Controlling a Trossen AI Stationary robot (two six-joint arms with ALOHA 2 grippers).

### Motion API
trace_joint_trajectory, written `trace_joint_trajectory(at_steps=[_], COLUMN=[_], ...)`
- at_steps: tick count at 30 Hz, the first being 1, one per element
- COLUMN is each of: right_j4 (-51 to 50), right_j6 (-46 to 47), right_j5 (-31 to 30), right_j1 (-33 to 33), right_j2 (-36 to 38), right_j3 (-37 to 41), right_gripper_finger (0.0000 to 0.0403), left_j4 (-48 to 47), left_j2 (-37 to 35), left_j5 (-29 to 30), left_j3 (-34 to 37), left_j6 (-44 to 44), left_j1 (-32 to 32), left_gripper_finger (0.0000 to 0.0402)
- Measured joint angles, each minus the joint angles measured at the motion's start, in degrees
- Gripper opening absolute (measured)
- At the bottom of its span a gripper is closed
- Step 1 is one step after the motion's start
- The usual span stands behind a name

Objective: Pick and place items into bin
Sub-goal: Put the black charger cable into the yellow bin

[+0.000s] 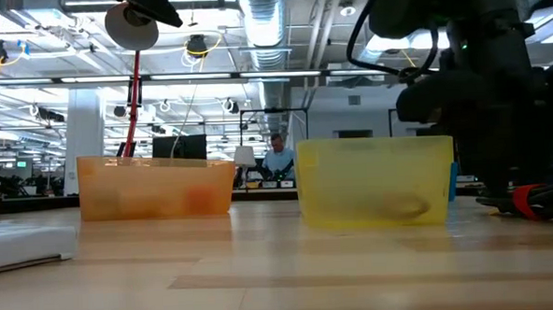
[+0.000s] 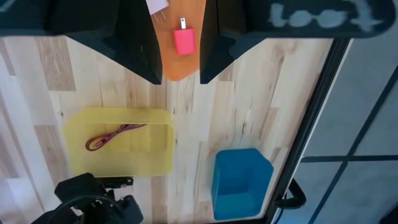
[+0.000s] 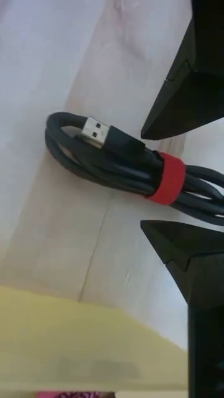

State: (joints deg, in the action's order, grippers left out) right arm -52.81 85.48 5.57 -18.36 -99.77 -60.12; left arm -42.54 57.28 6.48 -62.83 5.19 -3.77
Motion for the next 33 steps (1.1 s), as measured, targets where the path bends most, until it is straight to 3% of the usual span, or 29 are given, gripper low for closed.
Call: trace_joint_trajectory(at_steps=[10, 16, 26, 33], right_j4=[0.97, 2.10, 0.24, -4.09], right_j6=[1.41, -2.86, -4.47, -3.86], right_j5=[0.96, 2.03, 0.11, 0.29], right_j1=[-0.77, -0.50, -0.70, -3.33], right_j2=[-2.98, -5.29, -3.13, -0.31], right_j3=[0.05, -0.26, 0.09, -1.18], right_gripper_finger=[0.0185, 0.0159, 0.0073, 0.0077], left_j4=[-0.07, -0.08, -0.07, -0.07], left_j2=[0.02, 0.04, 0.04, 0.04], left_j5=[-0.02, -0.04, -0.04, -0.02], left_j3=[-0.02, -0.04, -0.07, -0.05], left_j6=[0.02, 0.02, 0.02, 0.02], left_j1=[0.00, 0.00, 0.00, 0.00], left_gripper_finger=[0.0098, 0.0098, 0.0098, 0.0098])
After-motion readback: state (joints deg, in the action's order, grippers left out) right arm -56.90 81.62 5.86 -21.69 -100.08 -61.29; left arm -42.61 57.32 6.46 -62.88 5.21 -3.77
